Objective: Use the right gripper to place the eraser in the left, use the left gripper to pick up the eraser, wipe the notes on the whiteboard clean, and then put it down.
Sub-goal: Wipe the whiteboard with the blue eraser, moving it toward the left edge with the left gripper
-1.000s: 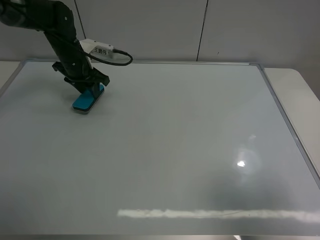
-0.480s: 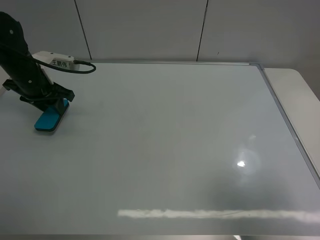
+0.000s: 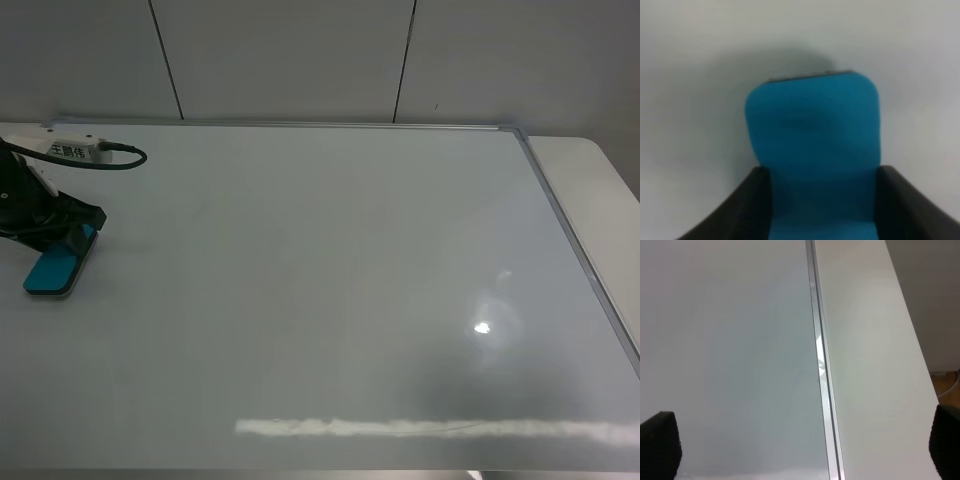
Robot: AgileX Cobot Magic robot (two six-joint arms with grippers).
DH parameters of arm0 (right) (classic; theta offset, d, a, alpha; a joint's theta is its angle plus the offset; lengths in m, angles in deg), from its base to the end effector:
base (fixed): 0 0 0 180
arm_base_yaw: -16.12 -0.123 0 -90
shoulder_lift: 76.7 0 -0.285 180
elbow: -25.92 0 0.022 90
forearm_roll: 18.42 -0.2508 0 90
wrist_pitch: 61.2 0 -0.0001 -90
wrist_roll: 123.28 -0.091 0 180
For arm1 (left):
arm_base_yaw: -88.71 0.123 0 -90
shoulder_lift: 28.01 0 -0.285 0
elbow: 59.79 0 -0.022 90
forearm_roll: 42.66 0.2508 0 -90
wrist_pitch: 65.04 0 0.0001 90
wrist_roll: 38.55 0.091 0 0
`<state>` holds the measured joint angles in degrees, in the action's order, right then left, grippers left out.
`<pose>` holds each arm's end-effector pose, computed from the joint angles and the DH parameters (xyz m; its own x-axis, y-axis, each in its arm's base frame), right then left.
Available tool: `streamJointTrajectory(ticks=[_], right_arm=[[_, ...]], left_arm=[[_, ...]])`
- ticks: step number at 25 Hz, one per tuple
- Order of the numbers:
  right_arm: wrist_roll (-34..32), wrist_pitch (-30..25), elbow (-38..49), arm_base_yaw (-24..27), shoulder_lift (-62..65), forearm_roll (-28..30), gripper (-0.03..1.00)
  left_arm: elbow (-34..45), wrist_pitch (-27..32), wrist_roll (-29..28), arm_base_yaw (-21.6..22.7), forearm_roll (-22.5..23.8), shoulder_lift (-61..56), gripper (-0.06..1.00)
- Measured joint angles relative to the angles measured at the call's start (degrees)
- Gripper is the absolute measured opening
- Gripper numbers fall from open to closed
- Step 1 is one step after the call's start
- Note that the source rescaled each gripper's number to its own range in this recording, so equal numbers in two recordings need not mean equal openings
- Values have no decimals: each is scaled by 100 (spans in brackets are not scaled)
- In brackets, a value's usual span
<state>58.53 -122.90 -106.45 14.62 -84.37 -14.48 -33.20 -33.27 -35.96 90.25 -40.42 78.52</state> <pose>-0.0077 -0.0057 0.2807 -0.4538 -0.0760 -0.8879 -0.0013 0.9964 -0.0846 0.3027 0.0100 0.1530 -0.9645 0.0524 -0.2586 0.0435 0.9982 0.0403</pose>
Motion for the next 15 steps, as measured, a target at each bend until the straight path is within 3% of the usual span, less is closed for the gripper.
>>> streamJointTrajectory(ticks=[15], right_arm=[[0, 0, 0, 0, 0, 0, 100]], left_arm=[[190, -278, 83, 0, -142, -27, 1]])
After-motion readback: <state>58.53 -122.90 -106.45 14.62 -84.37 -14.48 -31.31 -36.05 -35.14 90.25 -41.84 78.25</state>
